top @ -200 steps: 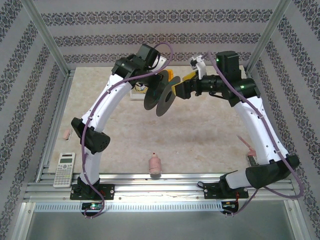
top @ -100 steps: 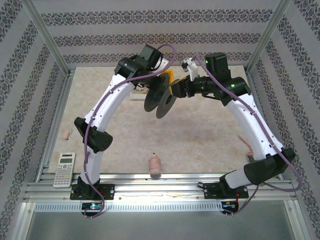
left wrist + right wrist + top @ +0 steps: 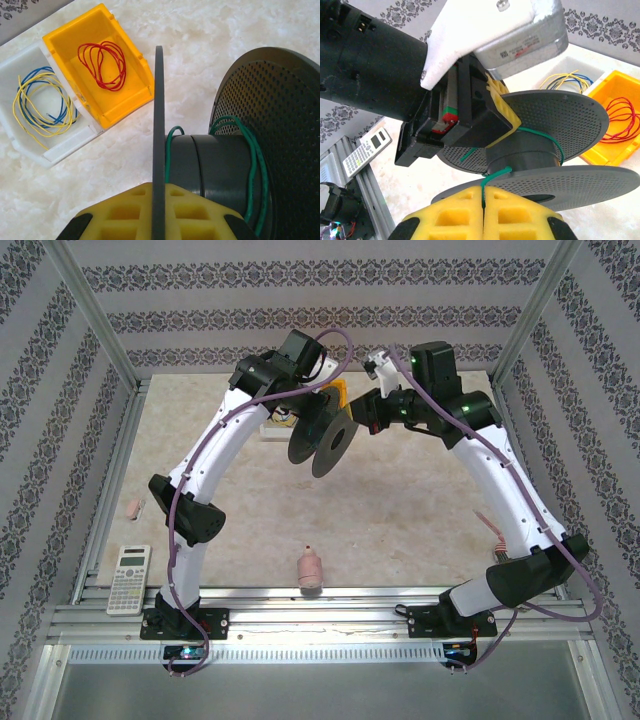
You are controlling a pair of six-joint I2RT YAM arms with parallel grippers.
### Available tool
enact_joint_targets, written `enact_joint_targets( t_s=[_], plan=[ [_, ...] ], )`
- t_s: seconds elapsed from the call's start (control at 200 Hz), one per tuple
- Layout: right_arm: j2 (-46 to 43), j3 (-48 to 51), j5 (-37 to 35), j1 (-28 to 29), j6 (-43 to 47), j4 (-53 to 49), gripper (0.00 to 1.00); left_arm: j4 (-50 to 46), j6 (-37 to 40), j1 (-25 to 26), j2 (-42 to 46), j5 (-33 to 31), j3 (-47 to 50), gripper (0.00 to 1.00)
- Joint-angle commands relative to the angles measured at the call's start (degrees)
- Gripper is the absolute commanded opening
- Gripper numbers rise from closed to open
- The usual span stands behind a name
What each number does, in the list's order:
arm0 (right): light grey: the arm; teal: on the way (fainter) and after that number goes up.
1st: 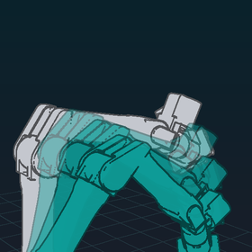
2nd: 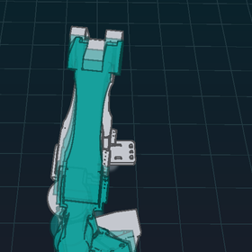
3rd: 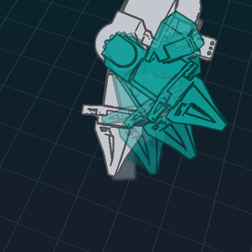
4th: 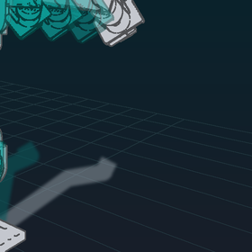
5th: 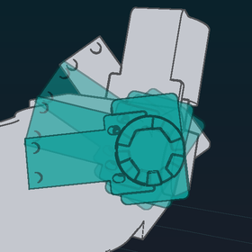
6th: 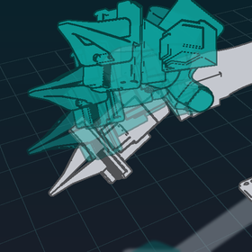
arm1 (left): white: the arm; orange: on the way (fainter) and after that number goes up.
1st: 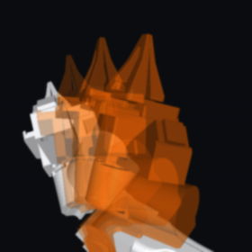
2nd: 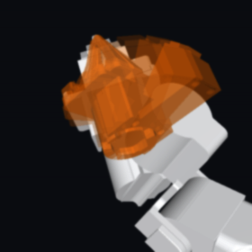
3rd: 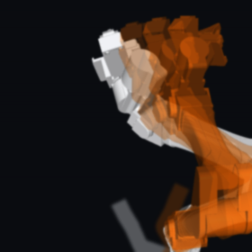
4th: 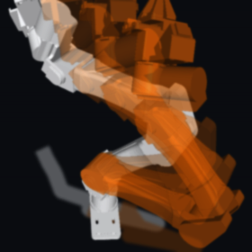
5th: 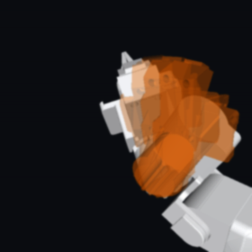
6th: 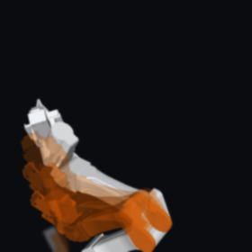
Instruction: Wrap the cables
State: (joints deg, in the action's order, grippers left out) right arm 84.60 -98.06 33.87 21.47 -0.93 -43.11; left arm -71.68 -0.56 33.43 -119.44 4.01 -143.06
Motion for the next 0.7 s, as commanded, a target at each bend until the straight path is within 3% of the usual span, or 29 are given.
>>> enact_joint_targets(
  t_s=[0.0, 0.24, 0.39, 0.545, 0.694],
  plan=[
    [1.00, -3.53, 1.05, -1.59, 1.60, 0.57, 0.00, -1.53, 2.27, 1.27, 0.08, 1.02, -2.27, 0.00],
    [7.17, -8.55, 17.43, -14.44, 0.08, 5.04, 0.00, -0.24, 8.24, 1.72, 4.54, 9.53, 4.29, 0.00],
    [11.37, -8.59, 23.65, -22.33, -1.85, 8.59, 0.00, 3.70, 10.40, 1.17, 10.80, 16.44, 10.65, 0.00],
    [12.04, -0.91, 28.35, -27.79, -5.36, 16.89, 0.00, 13.27, 6.01, -3.15, 18.46, 26.49, 18.76, 0.00],
    [9.92, 13.09, 30.01, -29.89, -13.31, 32.83, 0.00, 35.16, -6.84, -10.40, 27.78, 39.60, 30.98, 0.00]
  ],
)
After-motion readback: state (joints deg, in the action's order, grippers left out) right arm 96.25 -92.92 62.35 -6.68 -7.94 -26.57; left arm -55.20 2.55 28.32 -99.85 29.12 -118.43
